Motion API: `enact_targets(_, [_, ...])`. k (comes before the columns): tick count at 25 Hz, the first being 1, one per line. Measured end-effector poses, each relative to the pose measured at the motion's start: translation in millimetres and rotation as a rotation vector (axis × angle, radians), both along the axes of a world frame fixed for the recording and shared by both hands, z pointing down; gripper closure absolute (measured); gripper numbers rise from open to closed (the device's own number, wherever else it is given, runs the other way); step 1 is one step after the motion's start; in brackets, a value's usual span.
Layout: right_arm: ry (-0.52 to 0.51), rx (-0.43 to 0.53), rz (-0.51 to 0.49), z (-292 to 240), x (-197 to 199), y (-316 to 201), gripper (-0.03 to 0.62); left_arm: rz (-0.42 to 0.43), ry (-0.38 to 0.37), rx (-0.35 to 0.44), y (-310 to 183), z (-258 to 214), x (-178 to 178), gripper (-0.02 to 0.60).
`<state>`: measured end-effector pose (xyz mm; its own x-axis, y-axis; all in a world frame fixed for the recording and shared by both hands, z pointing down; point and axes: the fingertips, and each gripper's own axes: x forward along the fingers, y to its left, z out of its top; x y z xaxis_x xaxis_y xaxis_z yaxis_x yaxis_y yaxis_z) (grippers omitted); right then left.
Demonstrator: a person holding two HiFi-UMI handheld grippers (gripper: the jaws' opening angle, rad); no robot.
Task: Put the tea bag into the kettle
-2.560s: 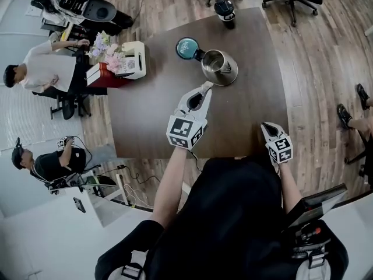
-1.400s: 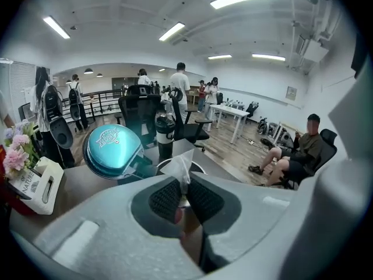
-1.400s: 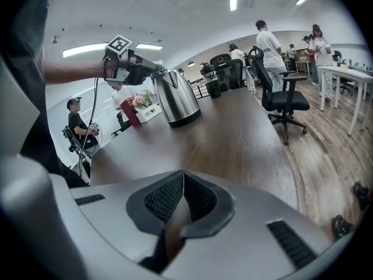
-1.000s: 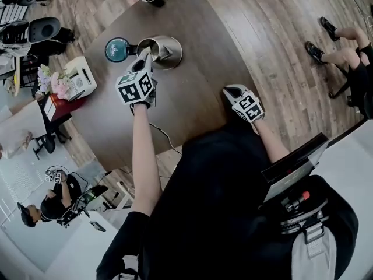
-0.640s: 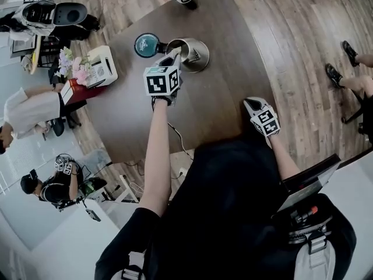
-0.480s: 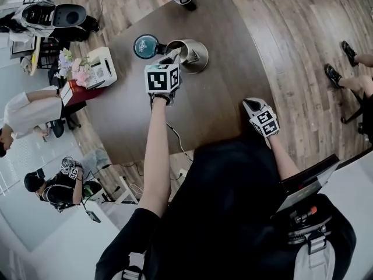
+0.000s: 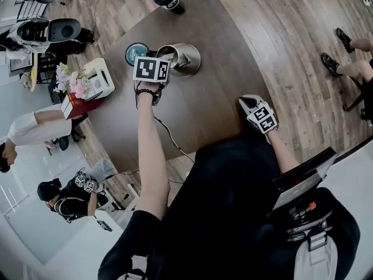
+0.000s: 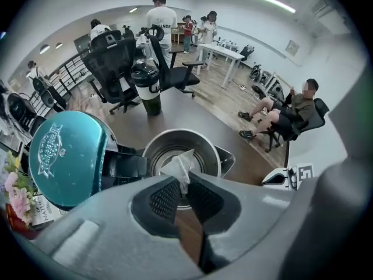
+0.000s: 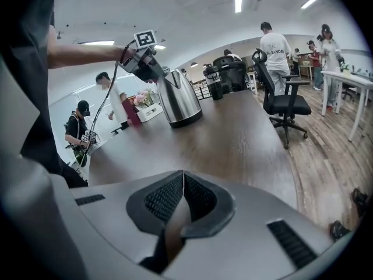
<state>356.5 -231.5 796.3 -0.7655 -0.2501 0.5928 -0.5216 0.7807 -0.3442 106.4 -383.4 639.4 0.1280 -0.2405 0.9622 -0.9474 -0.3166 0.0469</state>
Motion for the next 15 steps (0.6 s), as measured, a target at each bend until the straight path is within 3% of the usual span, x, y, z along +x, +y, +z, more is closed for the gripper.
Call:
enact_targets(5, [-0.009,-0.005,0.023,0,3,1,0.586,0.02,0.031,-0.077,-3,7,7,0.558])
enact_targets(15, [-0.017,0.006,0.024,-1,3,-2,0.586,0.05,-0.057,-0.097,-8,13,4,0.558])
